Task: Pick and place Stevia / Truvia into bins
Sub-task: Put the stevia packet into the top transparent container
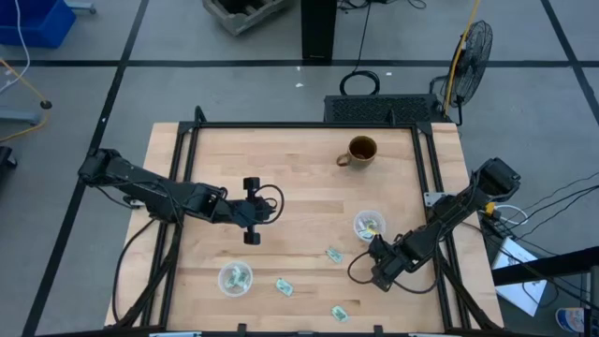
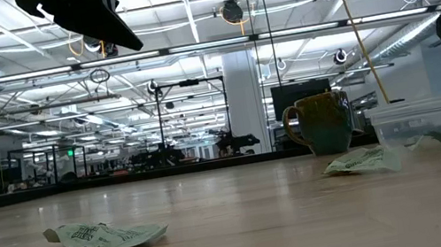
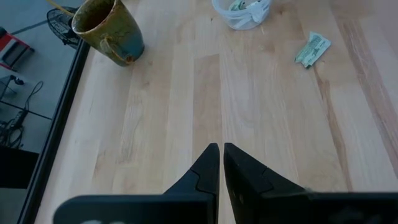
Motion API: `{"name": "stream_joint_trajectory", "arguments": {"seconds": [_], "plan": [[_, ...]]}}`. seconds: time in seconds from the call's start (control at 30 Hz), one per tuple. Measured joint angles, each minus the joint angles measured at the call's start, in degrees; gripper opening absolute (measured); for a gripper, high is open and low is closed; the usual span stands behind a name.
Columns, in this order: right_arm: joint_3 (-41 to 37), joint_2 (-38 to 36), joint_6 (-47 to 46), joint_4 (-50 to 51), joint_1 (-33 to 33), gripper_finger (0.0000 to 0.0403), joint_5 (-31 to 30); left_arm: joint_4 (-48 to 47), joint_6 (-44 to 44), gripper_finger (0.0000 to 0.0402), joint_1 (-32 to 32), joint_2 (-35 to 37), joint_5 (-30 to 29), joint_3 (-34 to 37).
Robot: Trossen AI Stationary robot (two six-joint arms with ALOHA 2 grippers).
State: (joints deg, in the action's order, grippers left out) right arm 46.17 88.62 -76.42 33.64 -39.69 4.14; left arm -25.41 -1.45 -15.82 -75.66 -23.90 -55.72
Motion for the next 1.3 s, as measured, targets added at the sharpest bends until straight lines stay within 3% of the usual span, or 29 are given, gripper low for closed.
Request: {"name": "stream_joint_trajectory", "arguments": {"seconds": [0.13,0.33,0.63,0.77,0.9,1.1,1.2,1.3], "plan": [[0.0,0.0,1.0,1.1,-0.4,0.0077,-0.4,0.0,0.0,0.0031,0.0,0.0,0.0,0.0],[-0.1,0.1,1.0,1.7,-0.5,0.001,-0.1,0.0,0.0,0.0031,0.0,0.0,0.0,0.0],[0.0,-2.2,1.3,-7.6,-0.5,0.0002,0.4,0.0,-0.2,0.0031,0.0,0.0,0.0,0.0],[0.2,-4.7,8.2,-13.9,-0.5,0.0001,-6.4,0.0,-0.2,0.0031,0.0,0.0,0.0,0.0],[0.2,-8.0,21.6,-16.3,0.0,0.0001,-18.7,0.0,-0.2,0.0031,0.0,0.0,0.0,0.0],[0.2,-11.1,35.6,-6.8,4.2,0.0001,-38.4,0.0,-0.1,0.0031,0.0,0.0,0.0,0.0],[0.2,-11.2,36.3,-1.5,8.2,0.0001,-40.2,0.0,0.0,0.0031,0.0,0.0,0.0,0.0],[0.2,-11.2,36.6,0.7,12.1,0.0001,-37.0,0.0,0.1,0.0031,0.0,0.0,0.0,0.0]]}}
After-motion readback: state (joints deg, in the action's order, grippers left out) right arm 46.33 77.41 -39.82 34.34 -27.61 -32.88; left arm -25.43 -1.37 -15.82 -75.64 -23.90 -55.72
